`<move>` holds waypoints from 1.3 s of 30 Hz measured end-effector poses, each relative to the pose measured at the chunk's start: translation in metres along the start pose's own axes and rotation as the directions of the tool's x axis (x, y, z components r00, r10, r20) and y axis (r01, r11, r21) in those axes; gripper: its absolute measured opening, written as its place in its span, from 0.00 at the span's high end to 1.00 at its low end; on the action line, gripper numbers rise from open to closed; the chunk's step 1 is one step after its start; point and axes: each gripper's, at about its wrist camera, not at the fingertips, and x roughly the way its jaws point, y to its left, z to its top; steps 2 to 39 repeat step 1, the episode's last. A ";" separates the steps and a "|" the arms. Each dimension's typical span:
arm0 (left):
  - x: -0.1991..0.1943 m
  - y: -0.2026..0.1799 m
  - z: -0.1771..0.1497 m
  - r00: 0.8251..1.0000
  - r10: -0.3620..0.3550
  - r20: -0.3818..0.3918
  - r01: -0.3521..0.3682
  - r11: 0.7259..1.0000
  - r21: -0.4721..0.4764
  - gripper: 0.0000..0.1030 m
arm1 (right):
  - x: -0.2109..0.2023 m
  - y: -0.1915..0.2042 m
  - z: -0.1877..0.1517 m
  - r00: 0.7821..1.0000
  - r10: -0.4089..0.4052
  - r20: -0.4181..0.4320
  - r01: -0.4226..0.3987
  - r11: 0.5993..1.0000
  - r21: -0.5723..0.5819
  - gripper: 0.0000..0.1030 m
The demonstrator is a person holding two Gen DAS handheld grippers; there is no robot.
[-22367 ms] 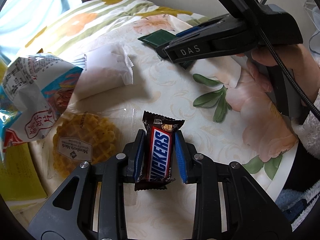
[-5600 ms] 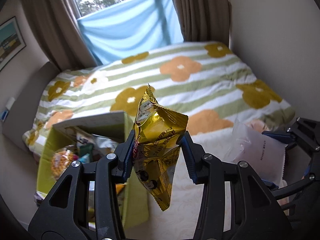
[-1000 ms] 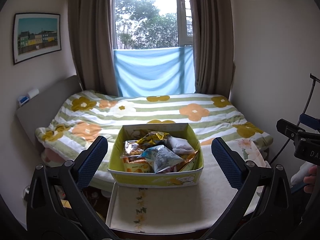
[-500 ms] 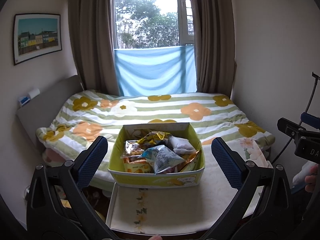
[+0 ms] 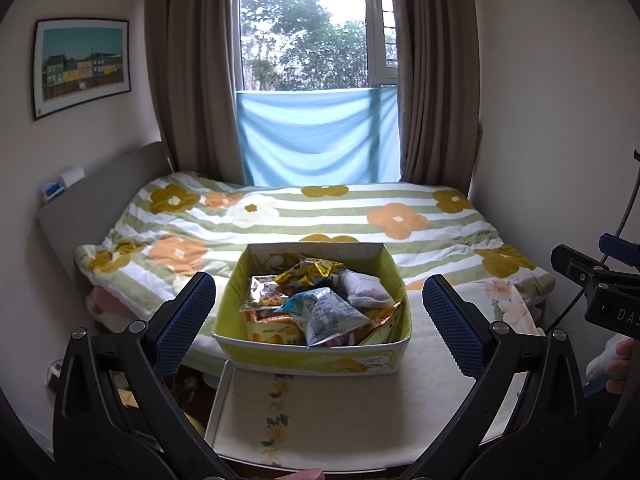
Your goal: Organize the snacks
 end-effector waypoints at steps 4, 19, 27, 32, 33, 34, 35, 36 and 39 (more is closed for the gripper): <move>0.001 -0.001 -0.002 1.000 0.004 -0.006 -0.004 1.000 0.000 0.00 | 0.003 0.001 -0.001 1.000 0.007 -0.009 -0.007 1.000 -0.004 0.07; 0.001 -0.001 -0.002 1.000 0.004 -0.006 -0.004 1.000 0.000 0.00 | 0.003 0.001 -0.001 1.000 0.007 -0.009 -0.007 1.000 -0.004 0.07; 0.001 -0.001 -0.002 1.000 0.004 -0.006 -0.004 1.000 0.000 0.00 | 0.003 0.001 -0.001 1.000 0.007 -0.009 -0.007 1.000 -0.004 0.07; 0.001 -0.001 -0.002 1.000 0.004 -0.006 -0.004 1.000 0.000 0.00 | 0.003 0.001 -0.001 1.000 0.007 -0.009 -0.007 1.000 -0.004 0.07; 0.001 -0.001 -0.002 1.000 0.004 -0.006 -0.004 1.000 0.000 0.00 | 0.003 0.001 -0.001 1.000 0.007 -0.009 -0.007 1.000 -0.004 0.07; 0.001 -0.001 -0.002 1.000 0.004 -0.006 -0.004 1.000 0.000 0.00 | 0.003 0.001 -0.001 1.000 0.007 -0.009 -0.007 1.000 -0.004 0.07; 0.001 -0.001 -0.002 1.000 0.004 -0.006 -0.004 1.000 0.000 0.00 | 0.003 0.001 -0.001 1.000 0.007 -0.009 -0.007 1.000 -0.004 0.07; 0.001 -0.001 -0.002 1.000 0.004 -0.006 -0.004 1.000 0.000 0.00 | 0.003 0.001 -0.001 1.000 0.007 -0.009 -0.007 1.000 -0.004 0.07; 0.001 -0.001 -0.002 1.000 0.004 -0.006 -0.004 1.000 0.000 0.00 | 0.003 0.001 -0.001 1.000 0.007 -0.009 -0.007 1.000 -0.004 0.07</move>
